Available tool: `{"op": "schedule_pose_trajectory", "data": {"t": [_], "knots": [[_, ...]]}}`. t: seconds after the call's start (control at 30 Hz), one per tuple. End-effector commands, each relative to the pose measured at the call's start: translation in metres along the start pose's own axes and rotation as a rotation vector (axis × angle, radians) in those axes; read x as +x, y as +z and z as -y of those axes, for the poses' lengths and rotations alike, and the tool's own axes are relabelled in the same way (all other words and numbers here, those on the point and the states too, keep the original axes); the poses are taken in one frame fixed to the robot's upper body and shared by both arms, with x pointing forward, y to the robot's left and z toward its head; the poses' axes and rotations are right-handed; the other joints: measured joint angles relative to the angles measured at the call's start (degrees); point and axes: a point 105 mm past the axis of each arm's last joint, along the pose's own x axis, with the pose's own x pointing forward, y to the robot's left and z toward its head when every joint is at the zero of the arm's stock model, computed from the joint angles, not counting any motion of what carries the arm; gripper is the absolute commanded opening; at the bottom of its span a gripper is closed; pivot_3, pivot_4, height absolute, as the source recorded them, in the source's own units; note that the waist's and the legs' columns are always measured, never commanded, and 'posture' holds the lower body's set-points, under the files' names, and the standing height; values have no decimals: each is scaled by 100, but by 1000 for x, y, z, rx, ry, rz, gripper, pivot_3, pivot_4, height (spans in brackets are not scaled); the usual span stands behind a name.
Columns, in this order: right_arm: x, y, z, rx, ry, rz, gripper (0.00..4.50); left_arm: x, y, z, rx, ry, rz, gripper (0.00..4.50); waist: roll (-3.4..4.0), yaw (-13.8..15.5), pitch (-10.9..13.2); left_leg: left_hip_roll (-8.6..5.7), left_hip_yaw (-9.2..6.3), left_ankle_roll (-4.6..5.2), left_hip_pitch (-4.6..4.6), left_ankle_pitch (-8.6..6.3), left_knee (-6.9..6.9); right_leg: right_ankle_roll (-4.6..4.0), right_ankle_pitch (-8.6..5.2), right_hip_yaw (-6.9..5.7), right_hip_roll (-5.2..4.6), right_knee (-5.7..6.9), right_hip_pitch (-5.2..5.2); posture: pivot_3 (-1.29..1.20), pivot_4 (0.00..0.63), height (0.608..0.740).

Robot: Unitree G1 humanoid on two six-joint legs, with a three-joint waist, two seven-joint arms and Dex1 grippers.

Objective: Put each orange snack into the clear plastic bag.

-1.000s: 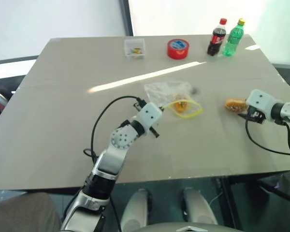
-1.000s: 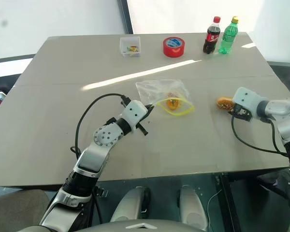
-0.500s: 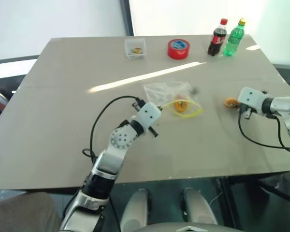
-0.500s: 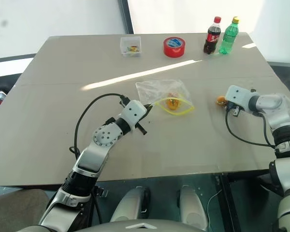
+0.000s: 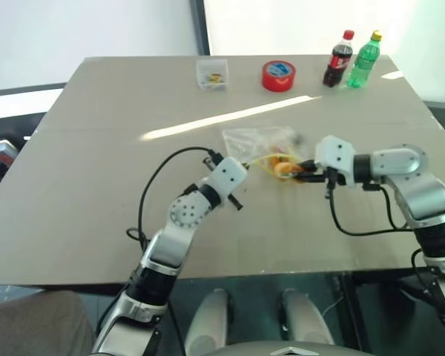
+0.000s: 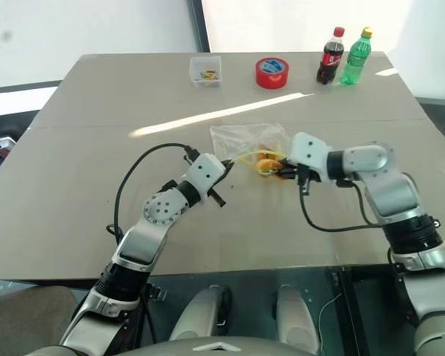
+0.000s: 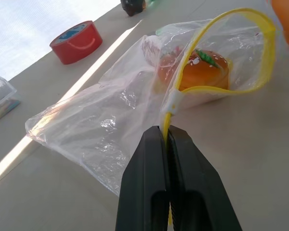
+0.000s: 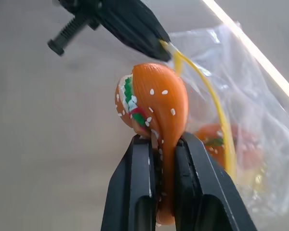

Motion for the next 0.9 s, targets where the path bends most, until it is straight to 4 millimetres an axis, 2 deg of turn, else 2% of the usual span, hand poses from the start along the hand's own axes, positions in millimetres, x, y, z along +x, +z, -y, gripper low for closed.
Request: {"op": "schedule_pose_trajectory", "data": {"t": [0.03,0.13,0.27,0.43,0.53,0.63,0.8,0.9], "knots": [[10,3,15,-4,-127,-23,55,1,14,-2,14,-1,53,0,0,3,0,0,0,0,1,0,0,0,0,0,1,2,0,0,150,740],[17,0,23,-5,-177,-40,55,2,17,0,15,-13,69,0,0,3,0,0,2,0,2,0,0,-1,0,0,2,6,-2,0,150,740],[23,-16,37,-90,-250,-128,55,2,20,4,1,-26,81,0,0,5,0,-2,8,0,1,0,0,-1,0,0,1,3,-2,0,150,740],[33,-13,55,-131,-363,-103,55,2,22,9,-18,-56,97,0,0,-24,0,0,18,0,1,0,-2,-1,0,0,4,4,-3,0,150,740],[43,-14,54,-119,-389,-97,55,3,25,16,-29,-87,111,0,0,-40,0,0,17,0,1,0,-4,-1,0,0,4,3,-3,0,150,740],[50,-13,51,-201,-394,-115,55,3,29,22,-35,-116,134,0,0,-44,0,-1,17,0,1,0,-4,-1,0,0,3,3,-3,0,150,740],[64,10,39,-163,-361,29,55,3,35,29,-33,-159,172,0,0,-69,0,0,14,0,1,0,-5,-1,0,1,4,4,-3,0,150,740],[64,-1,45,-298,-381,-54,55,3,37,32,-32,-176,185,0,1,-53,1,0,12,0,1,0,-5,-1,0,1,4,5,-3,0,150,740]]}}
